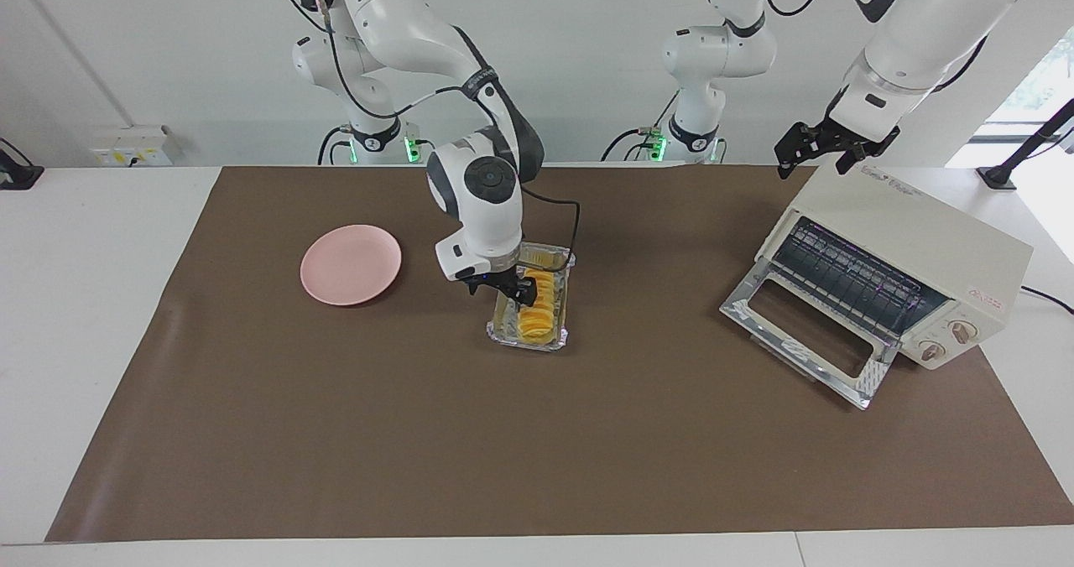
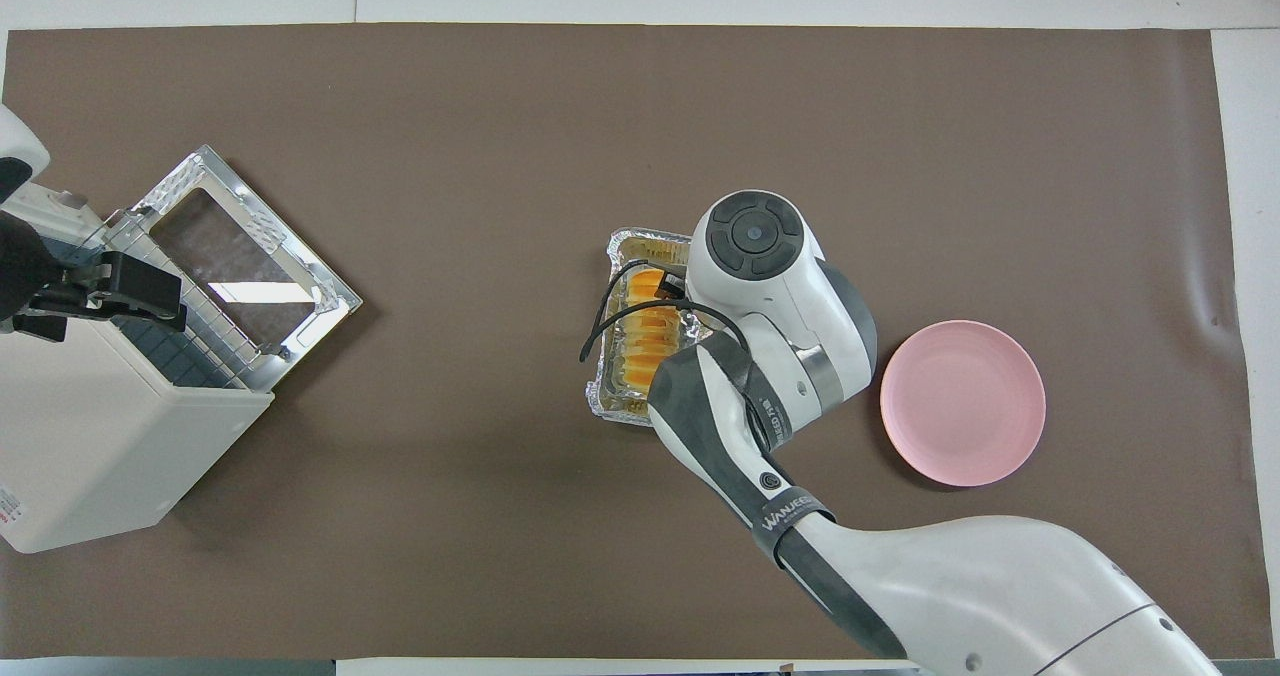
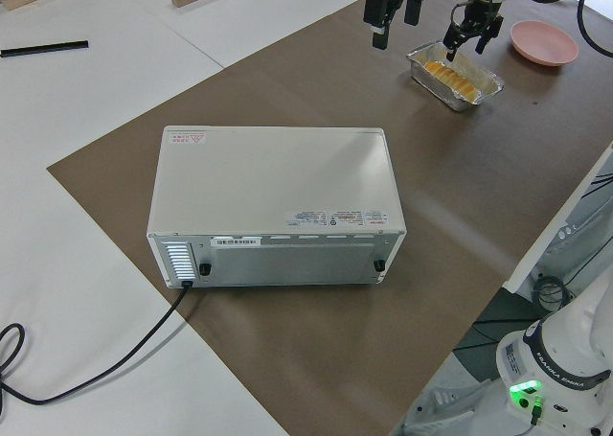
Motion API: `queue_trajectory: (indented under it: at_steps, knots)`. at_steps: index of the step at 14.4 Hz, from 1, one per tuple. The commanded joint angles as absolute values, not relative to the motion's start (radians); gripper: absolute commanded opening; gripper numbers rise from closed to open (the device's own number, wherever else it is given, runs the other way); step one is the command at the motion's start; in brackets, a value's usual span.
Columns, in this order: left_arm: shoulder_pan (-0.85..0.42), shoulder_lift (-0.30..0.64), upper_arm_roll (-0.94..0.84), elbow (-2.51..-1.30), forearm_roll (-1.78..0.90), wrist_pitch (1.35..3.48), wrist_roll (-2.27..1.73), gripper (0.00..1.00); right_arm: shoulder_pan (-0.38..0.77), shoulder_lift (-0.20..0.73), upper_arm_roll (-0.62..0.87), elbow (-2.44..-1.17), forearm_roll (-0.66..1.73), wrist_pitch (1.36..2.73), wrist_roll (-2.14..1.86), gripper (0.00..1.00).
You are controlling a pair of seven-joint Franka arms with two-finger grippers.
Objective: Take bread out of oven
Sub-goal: 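Grasp the foil tray edge with the right gripper while the left retracts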
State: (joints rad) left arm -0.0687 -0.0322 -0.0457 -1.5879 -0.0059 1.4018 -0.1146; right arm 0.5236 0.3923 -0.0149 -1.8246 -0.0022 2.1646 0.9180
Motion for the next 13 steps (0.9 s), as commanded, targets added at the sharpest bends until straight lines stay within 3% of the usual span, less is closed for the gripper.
queue_trajectory:
  at_steps: [1, 2, 3, 4, 13]
  knots:
    - [-0.06, -0.052, -0.051, -1.615, -0.023, 1.428, -0.11, 1.0, 0.537, 0.38, -0.018, -1.89, -0.034, 2.232, 0.92, 0.93]
    - [-0.057, -0.042, -0.051, -1.6, -0.026, 1.418, -0.109, 1.0, 0.537, 0.38, -0.018, -1.885, -0.044, 2.226, 0.917, 0.73]
    - [-0.057, -0.037, -0.052, -1.594, -0.026, 1.414, -0.109, 1.0, 0.537, 0.38, -0.018, -1.881, -0.051, 2.221, 0.916, 0.26]
    - [-0.06, -0.029, -0.051, -1.595, -0.026, 1.413, -0.109, 1.0, 0.538, 0.38, -0.018, -1.879, -0.051, 2.221, 0.917, 0.0]
    - [-0.048, -0.041, -0.044, -1.611, -0.021, 1.399, -0.12, 1.0, 0.532, 0.387, -0.018, -1.798, -0.051, 2.172, 0.902, 0.0]
